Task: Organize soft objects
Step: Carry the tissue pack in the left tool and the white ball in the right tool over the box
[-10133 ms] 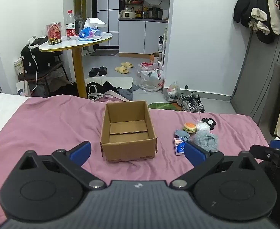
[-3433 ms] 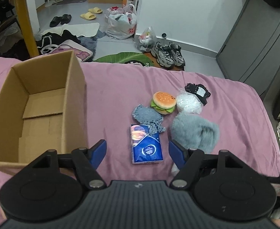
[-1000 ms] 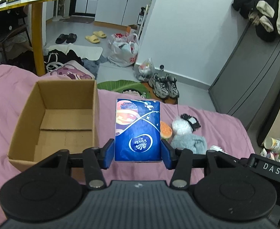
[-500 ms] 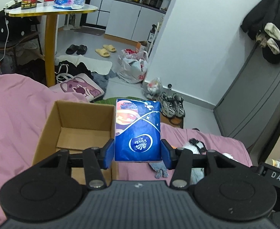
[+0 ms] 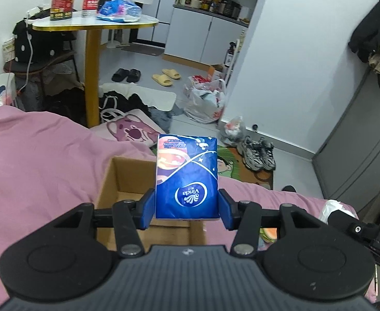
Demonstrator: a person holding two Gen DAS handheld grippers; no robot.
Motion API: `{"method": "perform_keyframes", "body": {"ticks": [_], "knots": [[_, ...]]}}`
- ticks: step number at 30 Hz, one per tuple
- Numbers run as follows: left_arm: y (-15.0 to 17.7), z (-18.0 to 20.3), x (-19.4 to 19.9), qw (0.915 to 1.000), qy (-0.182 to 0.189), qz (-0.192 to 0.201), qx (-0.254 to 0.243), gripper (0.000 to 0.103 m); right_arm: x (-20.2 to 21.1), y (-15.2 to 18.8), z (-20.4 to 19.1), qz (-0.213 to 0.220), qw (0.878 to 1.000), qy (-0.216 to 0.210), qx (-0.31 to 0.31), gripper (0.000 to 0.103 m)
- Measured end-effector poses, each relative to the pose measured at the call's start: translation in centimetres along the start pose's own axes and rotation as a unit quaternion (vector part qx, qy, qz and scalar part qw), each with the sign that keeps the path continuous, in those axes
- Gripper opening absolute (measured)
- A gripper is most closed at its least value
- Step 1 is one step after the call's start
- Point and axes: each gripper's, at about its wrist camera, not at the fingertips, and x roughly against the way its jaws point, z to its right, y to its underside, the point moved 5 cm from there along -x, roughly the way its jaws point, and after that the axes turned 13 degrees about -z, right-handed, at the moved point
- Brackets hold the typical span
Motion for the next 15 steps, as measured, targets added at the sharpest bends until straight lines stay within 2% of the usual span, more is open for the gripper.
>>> {"method": "perform_keyframes", "body": {"ticks": [7, 15], "knots": [[0.3, -3.0, -1.7, 0.9995, -0.009, -0.009, 0.030, 0.049, -2.3, 0.2, -2.9, -0.022, 0.999, -0.001, 0.050, 0.039], [-0.2, -5.2, -2.9, 0.9984, -0.032, -0.004, 0.046, 0.049, -5.0, 0.5, -5.1, -0.050, 0.997, -0.016, 0.055, 0.039]]}}
